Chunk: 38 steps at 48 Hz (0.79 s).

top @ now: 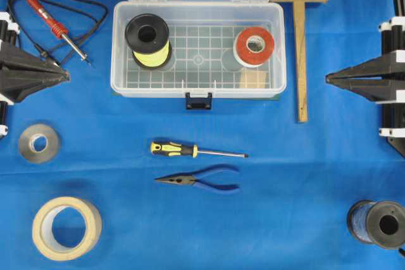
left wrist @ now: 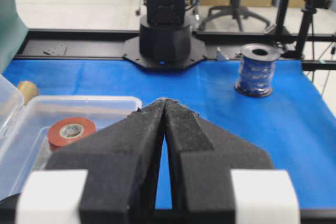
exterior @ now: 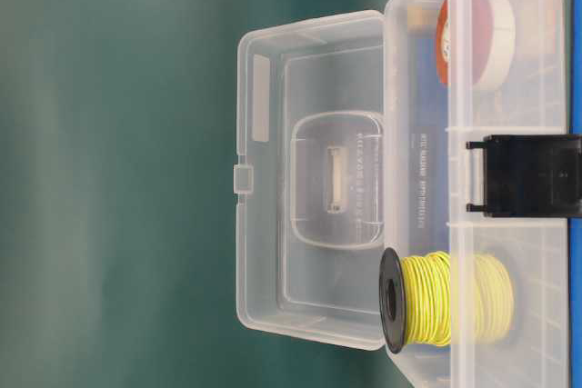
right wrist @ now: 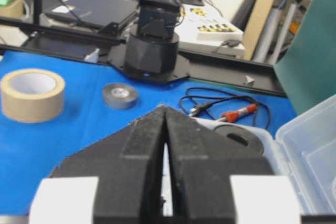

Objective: Close the tool box with the left arm.
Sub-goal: 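Move the left gripper toward the raised clear lid of the tool box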

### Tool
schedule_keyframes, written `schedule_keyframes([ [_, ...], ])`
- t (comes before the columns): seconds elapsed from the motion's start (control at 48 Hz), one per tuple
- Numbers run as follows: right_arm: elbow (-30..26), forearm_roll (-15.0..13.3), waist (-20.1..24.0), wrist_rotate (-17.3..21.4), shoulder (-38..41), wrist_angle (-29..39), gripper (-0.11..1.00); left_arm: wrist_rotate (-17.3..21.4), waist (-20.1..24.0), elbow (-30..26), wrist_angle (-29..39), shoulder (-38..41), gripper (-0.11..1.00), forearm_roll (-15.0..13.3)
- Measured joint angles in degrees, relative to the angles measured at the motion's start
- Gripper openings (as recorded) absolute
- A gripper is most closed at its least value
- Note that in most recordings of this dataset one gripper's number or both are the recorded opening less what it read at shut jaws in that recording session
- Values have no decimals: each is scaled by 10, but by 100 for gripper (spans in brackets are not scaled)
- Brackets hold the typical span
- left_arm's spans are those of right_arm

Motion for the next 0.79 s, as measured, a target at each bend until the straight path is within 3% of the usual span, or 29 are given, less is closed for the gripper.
schedule_keyframes([
  [0.25, -20, 0, -18, 0, 2, 21, 0, 25, 33, -18, -3, 13, 0, -12],
  [0.583, -21, 0, -29, 0, 11, 26, 0, 89, 180, -95, 11, 94, 1, -12],
  [0.666, -21, 0, -29, 0, 16, 26, 0, 90, 220, -119, 21, 125, 13, -12],
  [0.791, -21, 0, -29, 0, 19, 28, 0, 95, 272, -155, 30, 171, 48, -12],
])
